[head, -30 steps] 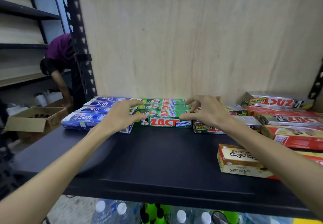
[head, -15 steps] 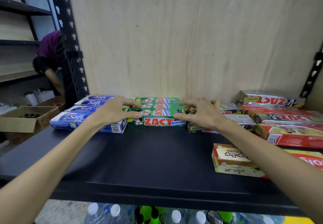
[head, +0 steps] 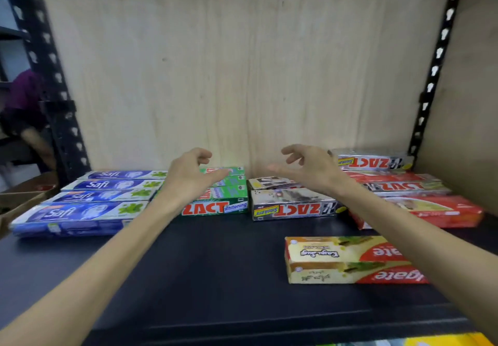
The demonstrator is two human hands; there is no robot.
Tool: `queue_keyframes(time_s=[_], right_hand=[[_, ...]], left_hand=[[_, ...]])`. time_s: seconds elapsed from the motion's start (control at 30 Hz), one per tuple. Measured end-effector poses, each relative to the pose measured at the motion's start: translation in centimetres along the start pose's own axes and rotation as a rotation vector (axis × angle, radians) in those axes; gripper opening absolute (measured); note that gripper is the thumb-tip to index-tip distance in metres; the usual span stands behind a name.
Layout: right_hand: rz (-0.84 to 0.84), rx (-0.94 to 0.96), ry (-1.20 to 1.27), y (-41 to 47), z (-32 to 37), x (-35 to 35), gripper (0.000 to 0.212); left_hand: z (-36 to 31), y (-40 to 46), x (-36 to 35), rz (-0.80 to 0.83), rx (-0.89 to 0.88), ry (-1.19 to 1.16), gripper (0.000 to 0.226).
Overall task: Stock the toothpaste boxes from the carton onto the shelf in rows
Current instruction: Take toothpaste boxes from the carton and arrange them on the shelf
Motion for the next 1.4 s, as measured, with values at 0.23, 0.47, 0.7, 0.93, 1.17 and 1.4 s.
queue_keyframes(time_s=[0.23,0.47,0.7,0.93,1.17,1.4], right_hand=[[-0.292,-0.178,-0.209,-1.2,-9.3,9.2,0.089],[-0.280,-0.407,-0.365,-2.2,-17.5,13.7,0.096],[-0.215,-0.475,-0.249,-1.1,-20.1,14.0,0.087],[-0.451,-0.278,-0.009,-4.1,-17.0,16.5,0.059],[-0.536,-0.124,0.125,-9.7,-11.2,19.1,0.061],[-0.351,-0.067,0.033,-14.2,-7.7,15.6,0.046]], left_hand=[[-9.0,1.4,-9.8,0.079,-0.088,0.020,0.058],[-17.6,2.9,-18.8,0.240,-0.110,0.023,0.052],[-19.0,4.4,-23.1,0.286,0.026,-0.034,0.042],[-19.7,3.4,-20.0,0.064,0.009,-0.197,0.044],[-19.5,-1.4,-14.2,-0.007,0.011,-0.298,0.042],[-15.4,-7.9,-8.8,0.058,0.035,-0.234,0.040]])
Point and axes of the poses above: each hand's wrist, its own y-axis towards the middle knuckle, its own x-axis out of the back of the hand, z = x × y, the point moved 6 cm from there along y, towards the middle knuckle, and after that the axes turned 4 degrees about y, right-handed, at the moved point
